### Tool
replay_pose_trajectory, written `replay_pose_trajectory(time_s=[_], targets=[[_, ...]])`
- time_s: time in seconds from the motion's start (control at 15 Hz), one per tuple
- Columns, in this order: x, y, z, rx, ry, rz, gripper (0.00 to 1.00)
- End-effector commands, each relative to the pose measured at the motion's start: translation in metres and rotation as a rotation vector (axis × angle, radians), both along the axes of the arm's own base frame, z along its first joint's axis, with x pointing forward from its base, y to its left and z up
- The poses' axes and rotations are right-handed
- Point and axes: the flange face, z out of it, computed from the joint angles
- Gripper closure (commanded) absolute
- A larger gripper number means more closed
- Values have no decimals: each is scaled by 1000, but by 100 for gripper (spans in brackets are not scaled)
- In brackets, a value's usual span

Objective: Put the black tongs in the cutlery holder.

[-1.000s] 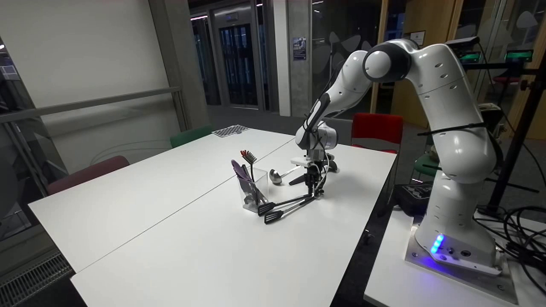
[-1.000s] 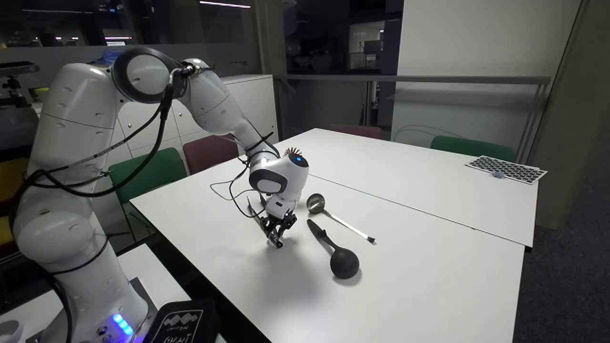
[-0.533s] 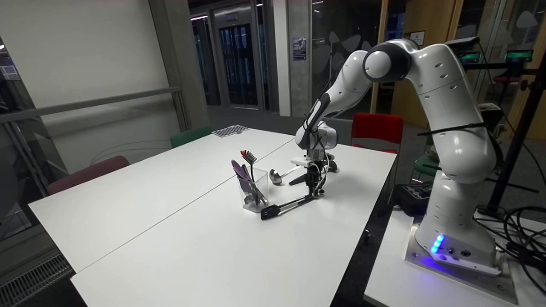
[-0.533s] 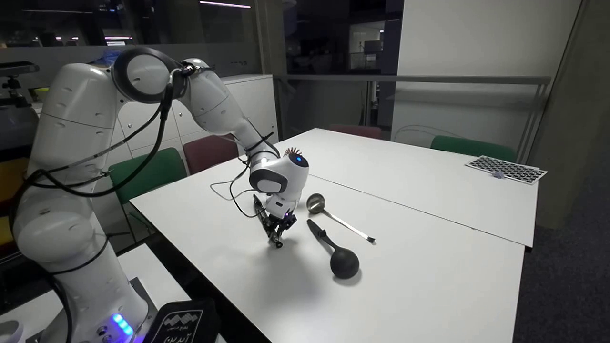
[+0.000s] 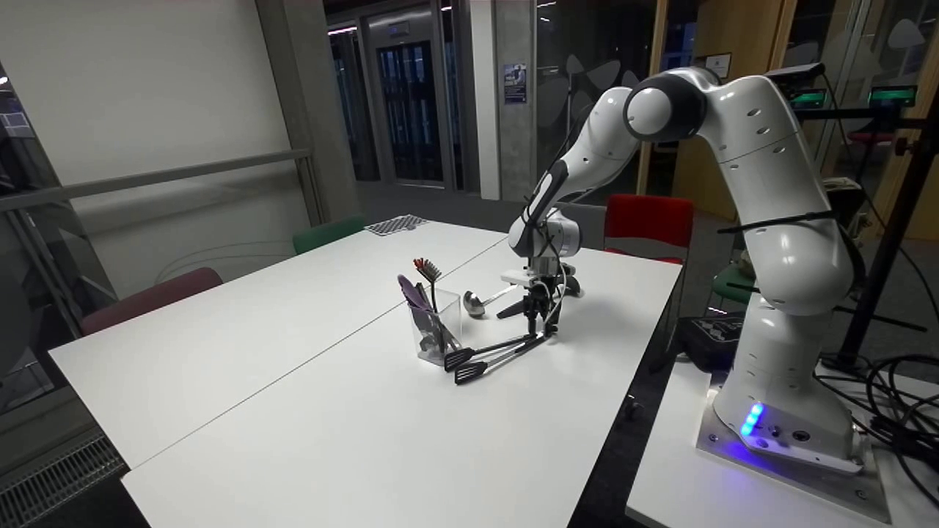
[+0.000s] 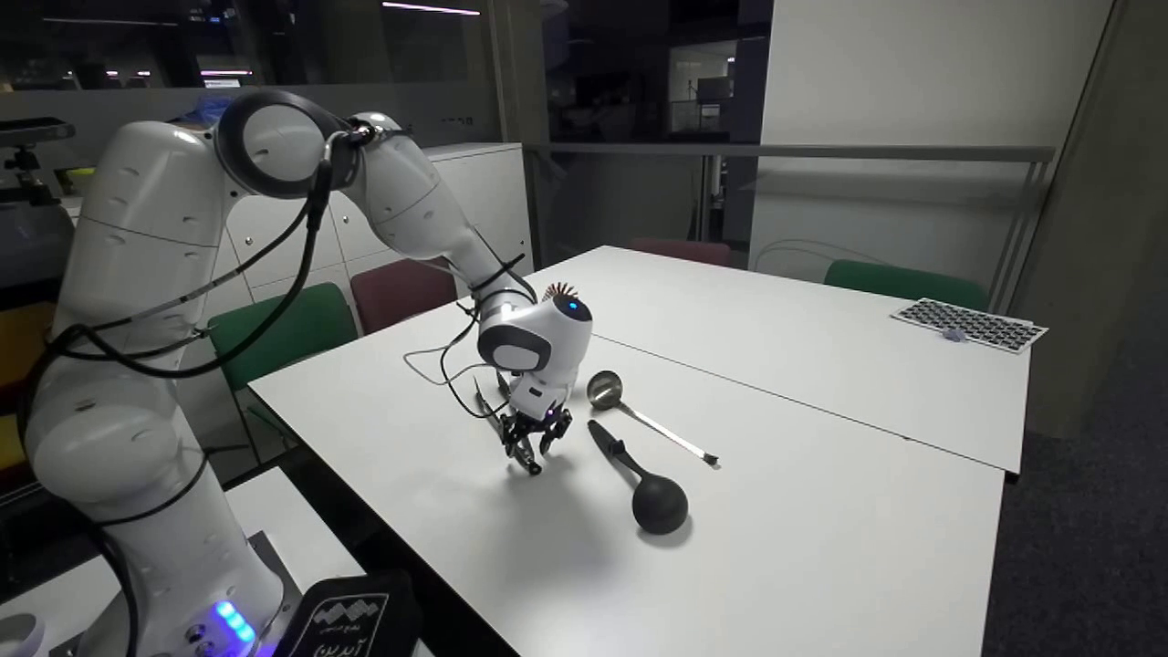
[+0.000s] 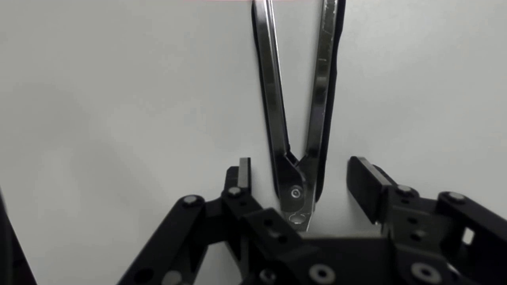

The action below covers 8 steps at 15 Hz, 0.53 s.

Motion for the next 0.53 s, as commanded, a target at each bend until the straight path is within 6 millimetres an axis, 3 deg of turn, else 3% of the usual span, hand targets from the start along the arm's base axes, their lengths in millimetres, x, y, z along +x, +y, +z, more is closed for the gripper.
replay_pose_trajectory(time_s=[0.0, 0.47], targets=[[-4, -9, -1, -19, -14, -46, 1], [-4, -18, 0, -63, -43, -115, 0]])
